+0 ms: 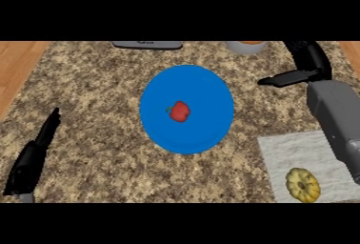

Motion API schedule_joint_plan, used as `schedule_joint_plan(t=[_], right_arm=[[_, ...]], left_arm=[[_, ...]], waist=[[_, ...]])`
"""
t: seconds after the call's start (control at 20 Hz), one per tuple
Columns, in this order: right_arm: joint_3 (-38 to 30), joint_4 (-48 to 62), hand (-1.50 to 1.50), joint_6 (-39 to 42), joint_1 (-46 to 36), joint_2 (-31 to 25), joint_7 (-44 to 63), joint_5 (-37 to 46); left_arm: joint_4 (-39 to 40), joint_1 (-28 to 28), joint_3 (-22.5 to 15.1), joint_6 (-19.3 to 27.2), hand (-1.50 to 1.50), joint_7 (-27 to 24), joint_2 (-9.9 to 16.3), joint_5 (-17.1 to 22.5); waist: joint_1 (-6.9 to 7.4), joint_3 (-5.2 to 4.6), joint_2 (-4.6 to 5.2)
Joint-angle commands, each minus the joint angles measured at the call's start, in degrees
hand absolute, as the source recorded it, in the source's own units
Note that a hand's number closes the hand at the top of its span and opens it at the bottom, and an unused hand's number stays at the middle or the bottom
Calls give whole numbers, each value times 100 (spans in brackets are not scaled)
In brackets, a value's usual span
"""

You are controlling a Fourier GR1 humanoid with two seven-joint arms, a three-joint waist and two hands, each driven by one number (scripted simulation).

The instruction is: Pick the bell pepper from the placemat and place it in the plate

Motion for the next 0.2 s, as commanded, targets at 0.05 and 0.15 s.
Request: schedule_joint_plan(t=[0.05,0.15], right_arm=[[-123,549,-150,509,-36,-487,-479,65],[-145,681,-150,501,-153,-589,-424,103]], left_arm=[[66,-181,-183,139,0,47,-200,-164],[-119,208,-77,-68,0,-153,-81,10]], waist=[[70,6,57],[136,6,42]])
